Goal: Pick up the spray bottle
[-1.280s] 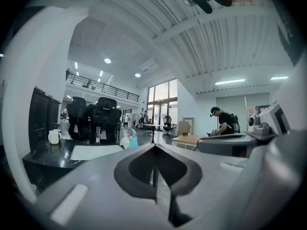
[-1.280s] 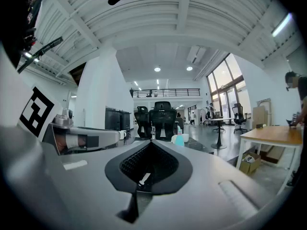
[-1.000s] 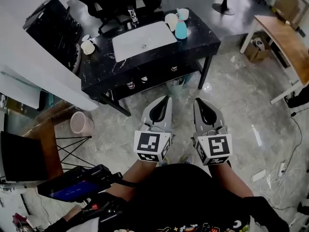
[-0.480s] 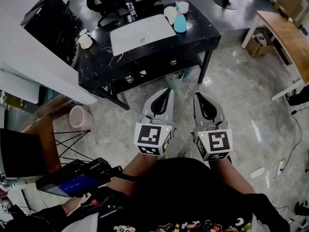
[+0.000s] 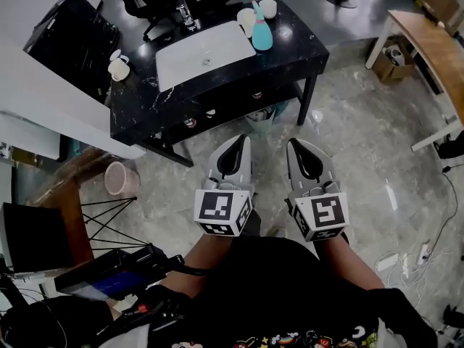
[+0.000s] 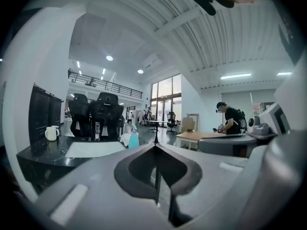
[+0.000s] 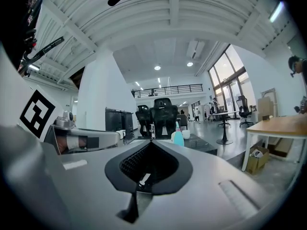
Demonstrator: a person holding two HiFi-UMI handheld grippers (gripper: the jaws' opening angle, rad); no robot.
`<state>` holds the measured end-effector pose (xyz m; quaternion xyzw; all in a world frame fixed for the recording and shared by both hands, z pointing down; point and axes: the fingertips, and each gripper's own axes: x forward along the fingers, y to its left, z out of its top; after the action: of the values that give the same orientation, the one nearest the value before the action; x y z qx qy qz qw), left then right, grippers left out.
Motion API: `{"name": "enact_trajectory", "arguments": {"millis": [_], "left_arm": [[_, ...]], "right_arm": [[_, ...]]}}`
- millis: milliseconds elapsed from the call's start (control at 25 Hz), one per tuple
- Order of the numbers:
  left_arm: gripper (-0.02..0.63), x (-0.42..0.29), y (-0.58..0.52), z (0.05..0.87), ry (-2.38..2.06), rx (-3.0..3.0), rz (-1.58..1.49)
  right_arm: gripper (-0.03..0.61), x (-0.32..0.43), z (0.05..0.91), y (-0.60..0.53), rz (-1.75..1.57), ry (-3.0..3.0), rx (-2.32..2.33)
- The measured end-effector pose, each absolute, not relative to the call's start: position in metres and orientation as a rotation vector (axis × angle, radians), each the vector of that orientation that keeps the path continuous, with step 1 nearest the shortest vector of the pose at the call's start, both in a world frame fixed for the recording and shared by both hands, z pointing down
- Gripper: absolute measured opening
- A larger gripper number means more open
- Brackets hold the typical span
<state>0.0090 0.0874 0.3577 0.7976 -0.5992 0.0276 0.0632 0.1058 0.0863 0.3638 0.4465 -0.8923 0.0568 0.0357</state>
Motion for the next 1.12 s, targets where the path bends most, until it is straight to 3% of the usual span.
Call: {"name": "enact_trajectory", "arguments": {"millis": [640,1120], "left_arm": [[0.000,-0.079,-0.169,0.325,-1.586,2.630,0.016],[0.000,-0.088,-0.259,0.358,-1.479,2.599,0.079]], "right_arm": [[0.025,0.005,0.350,-0.147,0.124,-2.625,1.580],[0.025,-0.014,0.382,-0.258,0.170,-2.556,1.595]]}}
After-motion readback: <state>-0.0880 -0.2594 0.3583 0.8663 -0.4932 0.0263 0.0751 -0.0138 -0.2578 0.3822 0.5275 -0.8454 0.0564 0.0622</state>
